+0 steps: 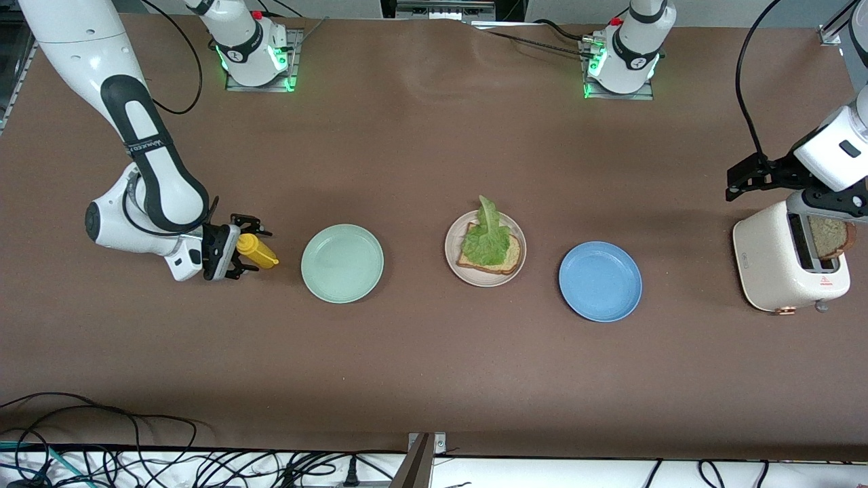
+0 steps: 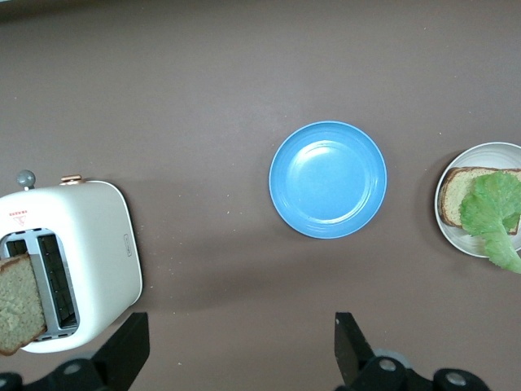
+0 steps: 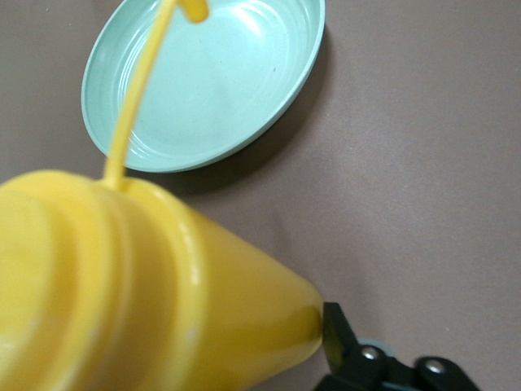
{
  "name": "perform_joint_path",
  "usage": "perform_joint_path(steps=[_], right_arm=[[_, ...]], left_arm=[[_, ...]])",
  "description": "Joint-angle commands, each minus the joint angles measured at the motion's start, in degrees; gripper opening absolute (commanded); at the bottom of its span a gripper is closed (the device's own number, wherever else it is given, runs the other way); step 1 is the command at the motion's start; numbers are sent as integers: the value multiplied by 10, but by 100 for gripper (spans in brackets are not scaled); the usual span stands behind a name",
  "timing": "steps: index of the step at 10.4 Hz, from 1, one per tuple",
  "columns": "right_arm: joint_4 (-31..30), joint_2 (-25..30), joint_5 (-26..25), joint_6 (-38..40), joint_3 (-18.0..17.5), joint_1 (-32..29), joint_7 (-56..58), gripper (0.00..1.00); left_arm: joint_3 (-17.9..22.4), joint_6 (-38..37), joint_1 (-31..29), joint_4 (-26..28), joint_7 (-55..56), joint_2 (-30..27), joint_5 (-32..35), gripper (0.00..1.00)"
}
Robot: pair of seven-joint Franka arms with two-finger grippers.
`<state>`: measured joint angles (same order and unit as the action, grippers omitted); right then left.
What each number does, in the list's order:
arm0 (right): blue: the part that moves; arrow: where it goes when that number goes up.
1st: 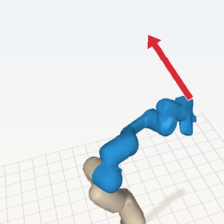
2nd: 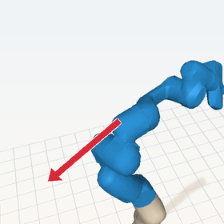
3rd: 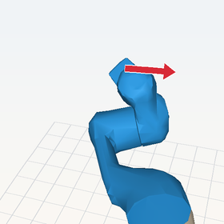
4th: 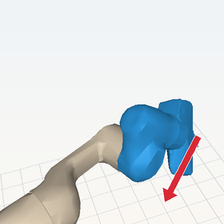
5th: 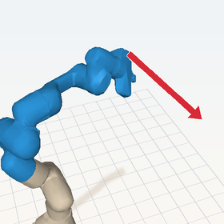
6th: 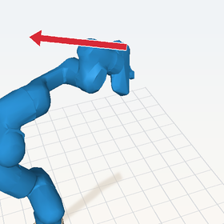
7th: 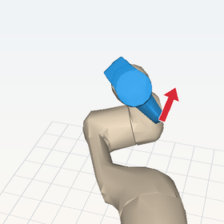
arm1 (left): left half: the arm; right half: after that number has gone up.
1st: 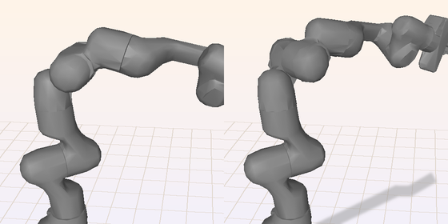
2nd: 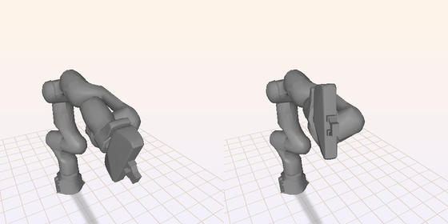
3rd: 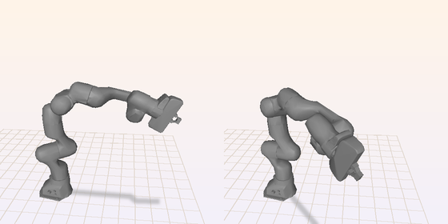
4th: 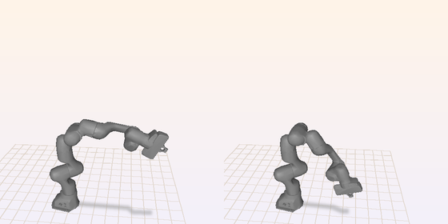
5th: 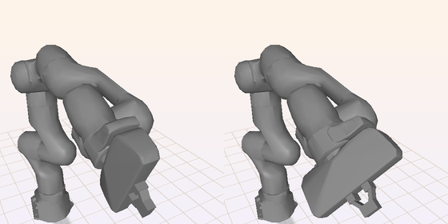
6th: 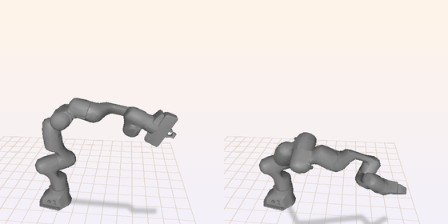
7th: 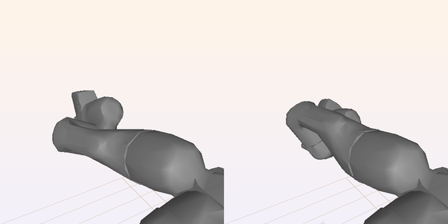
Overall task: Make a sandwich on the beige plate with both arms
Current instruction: 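Lift the mustard bottle with the right gripper over the mint-green plate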
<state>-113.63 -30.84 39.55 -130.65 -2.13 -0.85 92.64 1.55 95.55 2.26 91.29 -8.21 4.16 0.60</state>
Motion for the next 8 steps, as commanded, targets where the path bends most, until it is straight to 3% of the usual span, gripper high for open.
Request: perform_joint_path(steps=[1,2,3,5,8], right_arm=[[1,-4,15,-7,-2,1,13,36],[2,-4,11,-7,-2,1,13,11],[2,-3,10,-5,-4,1,8,5],[10,2,1,-5,-16,2,-2,0],[30,13,-92,-5,-32,7,-80,0]], left_arm=[[-1,-14,-1,-15,3,0,13,100],[-1,-14,0,-15,7,1,12,100],[-1,-14,-1,-16,2,0,13,100],[-2,-15,-1,-15,2,0,24,100],[-4,-23,0,-16,3,0,34,100]])
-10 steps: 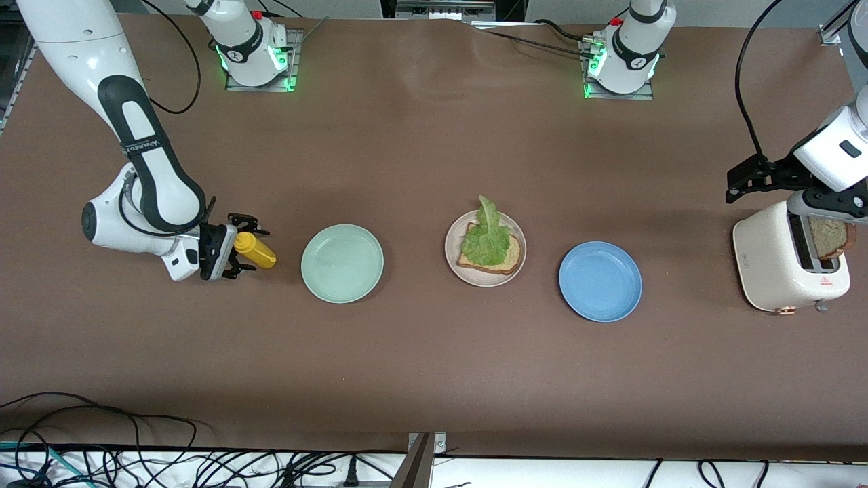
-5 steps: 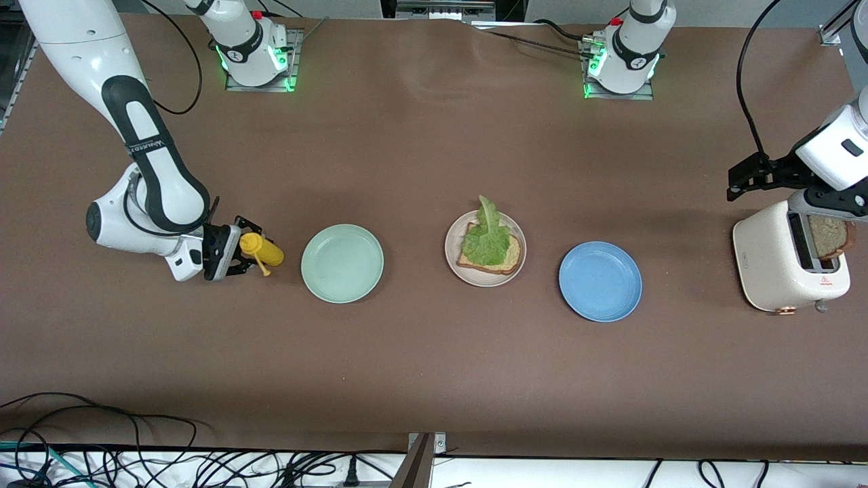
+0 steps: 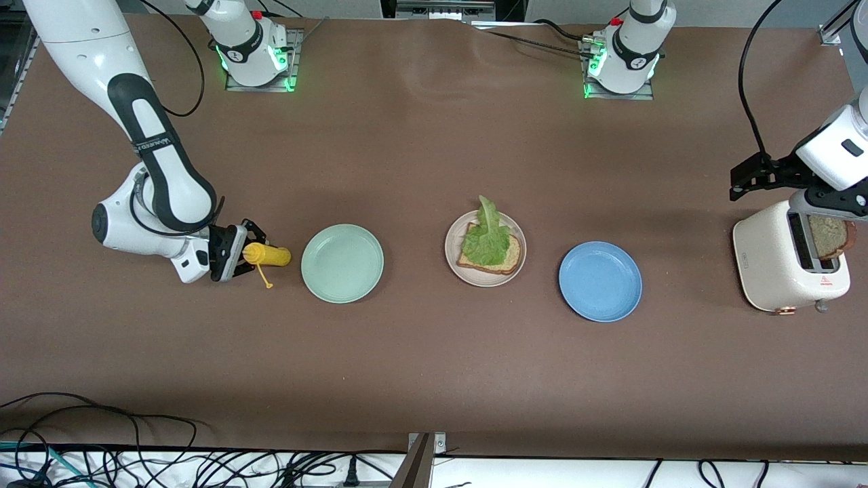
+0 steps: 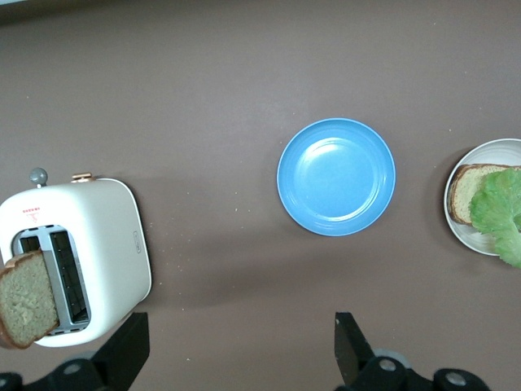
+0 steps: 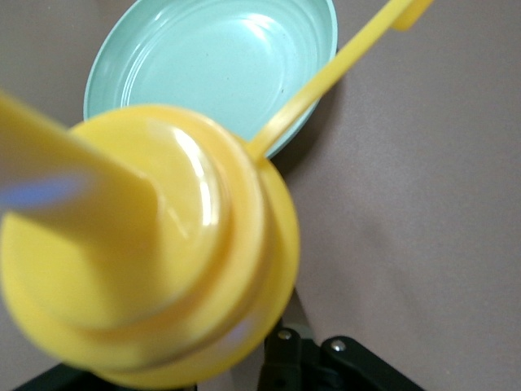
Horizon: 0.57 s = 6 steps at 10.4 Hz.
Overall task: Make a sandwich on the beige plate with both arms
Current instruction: 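Lift the mustard bottle with the right gripper over the mint-green plate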
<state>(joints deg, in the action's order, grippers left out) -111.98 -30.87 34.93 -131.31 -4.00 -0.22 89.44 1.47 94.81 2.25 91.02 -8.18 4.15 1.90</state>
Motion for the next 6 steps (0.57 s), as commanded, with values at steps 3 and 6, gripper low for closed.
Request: perform_joint_path(steps=[3,6], right_arm=[[26,43,-166,6,-32,20,-200,0],[64,49,-200,50,-43,42,-295,0]], left_arm=[[-1,-17,0,-25,4,1,21,100],[-2,-40,0,-27,4,2,21,100]])
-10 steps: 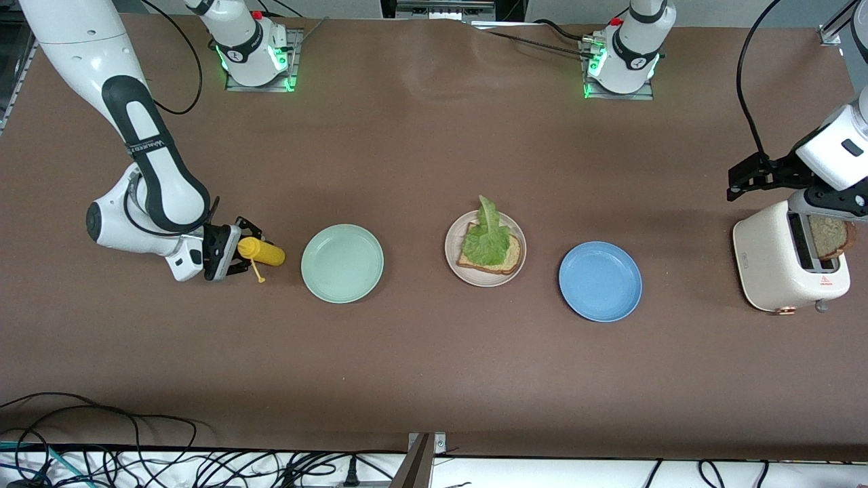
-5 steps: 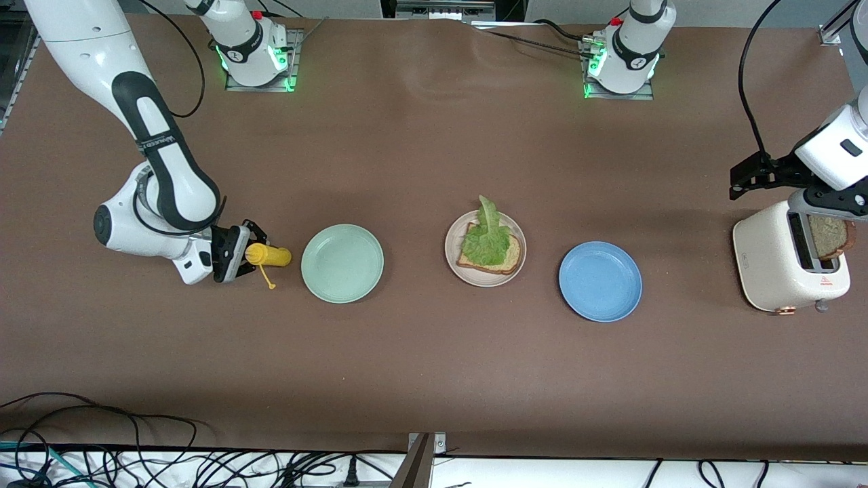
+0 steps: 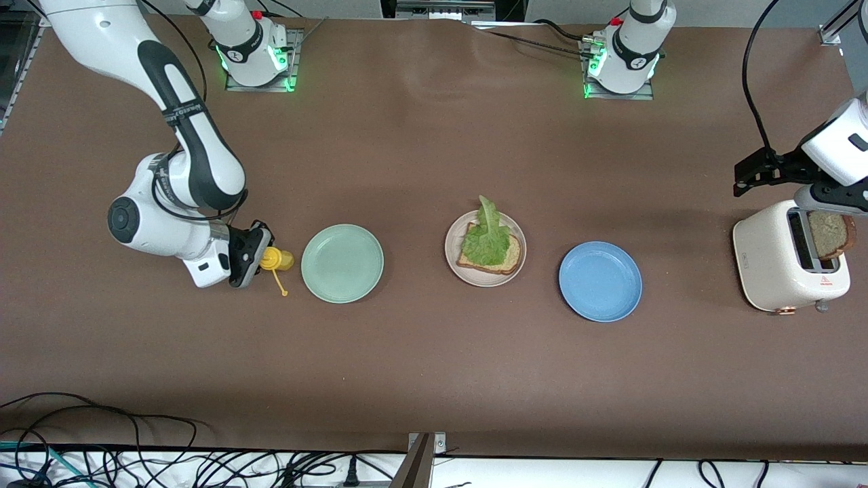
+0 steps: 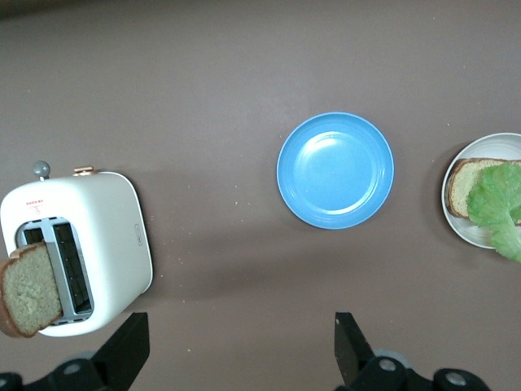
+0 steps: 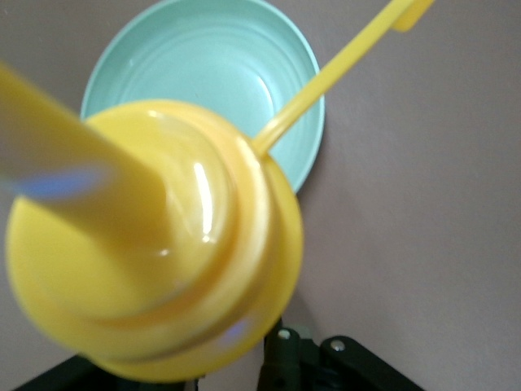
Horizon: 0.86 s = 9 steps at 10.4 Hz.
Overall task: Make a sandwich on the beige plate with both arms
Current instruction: 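Lift the mustard bottle with the right gripper over the mint-green plate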
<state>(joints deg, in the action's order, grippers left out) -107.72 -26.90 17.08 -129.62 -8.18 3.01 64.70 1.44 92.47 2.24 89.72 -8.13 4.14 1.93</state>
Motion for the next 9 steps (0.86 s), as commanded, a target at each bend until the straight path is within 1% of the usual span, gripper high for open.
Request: perform_joint_path(steps=[1,3,4,6,8,9], right_arm=[[42,9,-53,54,-2,33,-108,0],[85,9,-142,95,-2,80,-235,0],[97,9,-166,116,-2,103,-290,0],[121,4,-173,144,-2,145,-382,0],[134,2,-186,147,0,182,-452,0],[139,-3,-203,159,2,203,-494,0]], left_arm=[[-2,-17,0,-14,7,3,20,100],[-2,-15,0,-16,8,3,19,100],[-1,-16,0,-16,3,3,21,100],[-3,-19,1,-14,2,3,21,100],[-3,-19,0,-14,2,3,21,100],[-2,-19,0,-15,3,3,21,100]])
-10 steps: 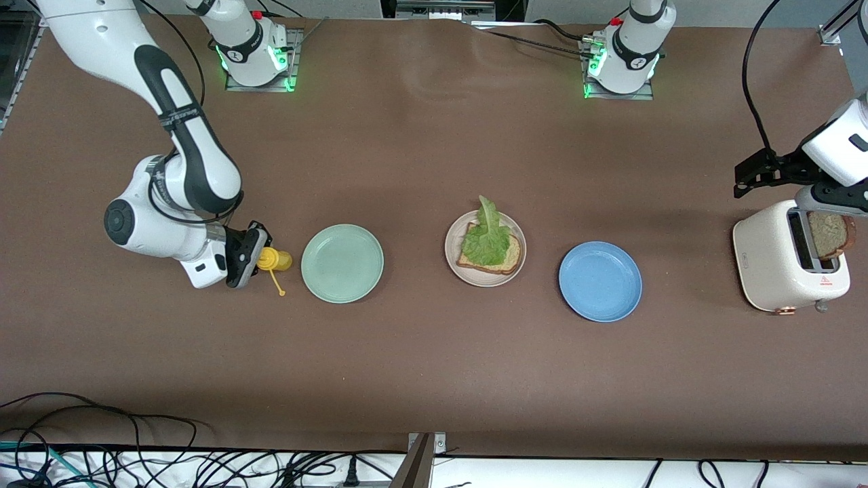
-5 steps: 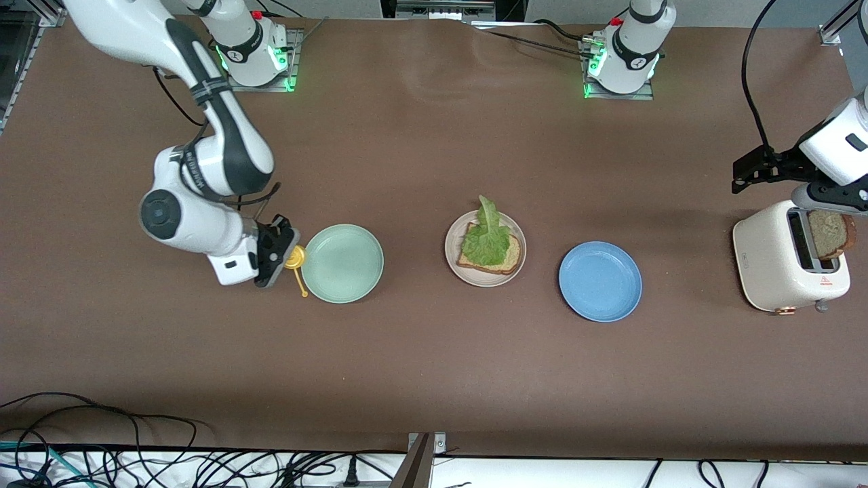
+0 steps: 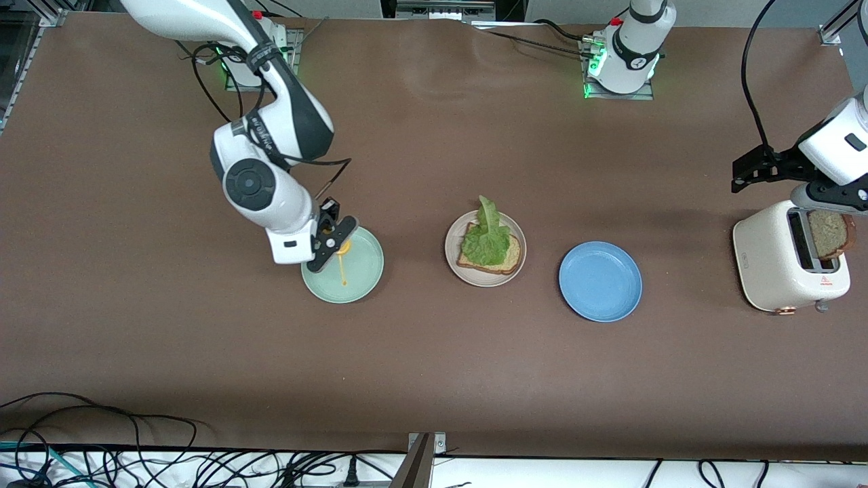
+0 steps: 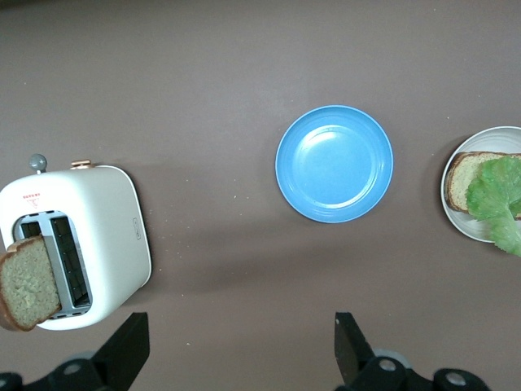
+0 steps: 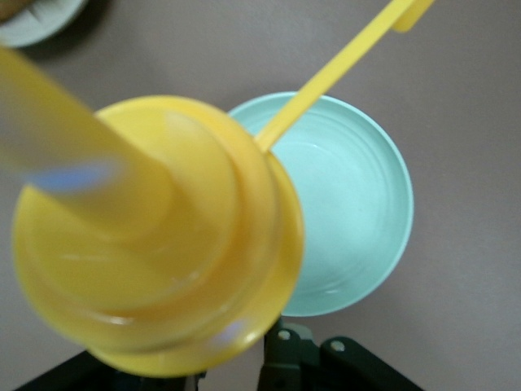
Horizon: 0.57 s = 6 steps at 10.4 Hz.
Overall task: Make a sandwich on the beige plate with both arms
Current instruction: 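Carry the mustard bottle with the right gripper over the sandwich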
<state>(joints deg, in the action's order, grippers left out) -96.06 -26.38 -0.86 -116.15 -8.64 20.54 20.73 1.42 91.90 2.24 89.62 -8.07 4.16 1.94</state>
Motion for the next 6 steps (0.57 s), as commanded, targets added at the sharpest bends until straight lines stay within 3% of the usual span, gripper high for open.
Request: perform_joint_path(steps=[1,3,6], right_arm=[[52,-24,-51,55,17,61,-92,0],[128,-74,-84,114,33,112,-132,0],[171,-118,-93,133,77,180,-144,0]], left_arm=[[-2,-12,0,-14,2,2,21,100],[0,-13,0,-14,2,2,20,100],[0,-12,0,-15,2,2,20,100]])
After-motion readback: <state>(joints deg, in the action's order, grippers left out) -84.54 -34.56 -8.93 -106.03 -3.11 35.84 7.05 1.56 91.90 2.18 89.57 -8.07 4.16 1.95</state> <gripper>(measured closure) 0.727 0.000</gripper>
